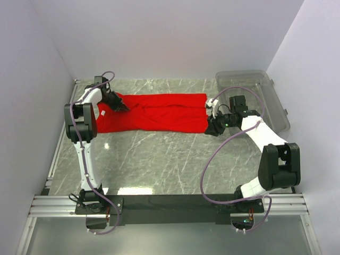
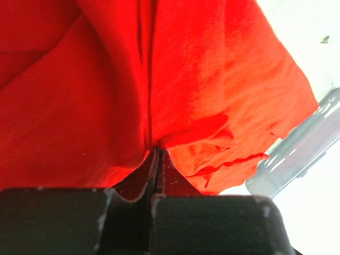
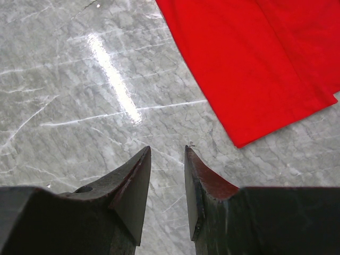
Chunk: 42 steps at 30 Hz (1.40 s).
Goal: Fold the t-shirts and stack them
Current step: Fold the tshirt
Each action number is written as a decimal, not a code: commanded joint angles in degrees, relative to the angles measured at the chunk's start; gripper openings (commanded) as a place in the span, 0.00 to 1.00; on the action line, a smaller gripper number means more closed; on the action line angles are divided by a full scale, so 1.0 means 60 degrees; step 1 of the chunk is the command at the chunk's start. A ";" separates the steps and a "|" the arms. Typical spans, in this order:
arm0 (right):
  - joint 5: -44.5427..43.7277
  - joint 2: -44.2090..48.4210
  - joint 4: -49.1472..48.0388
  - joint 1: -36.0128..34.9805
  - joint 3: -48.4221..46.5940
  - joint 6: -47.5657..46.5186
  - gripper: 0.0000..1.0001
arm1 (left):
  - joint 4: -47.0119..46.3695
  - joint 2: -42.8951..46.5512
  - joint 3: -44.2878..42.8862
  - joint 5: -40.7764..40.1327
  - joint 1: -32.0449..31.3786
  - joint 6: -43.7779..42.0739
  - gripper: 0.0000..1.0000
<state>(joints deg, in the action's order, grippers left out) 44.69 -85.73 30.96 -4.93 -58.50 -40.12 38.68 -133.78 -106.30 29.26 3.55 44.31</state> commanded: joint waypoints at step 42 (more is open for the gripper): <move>0.0140 0.0373 0.0128 0.0148 -0.0036 -0.0228 0.39 | -0.2156 0.0013 -0.2646 0.0240 -0.0373 -0.0455 0.28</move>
<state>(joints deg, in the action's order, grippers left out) 44.88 -85.71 31.66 -4.49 -58.50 -40.53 22.76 -141.10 -123.44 38.02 1.39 47.99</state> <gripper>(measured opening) 0.390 0.268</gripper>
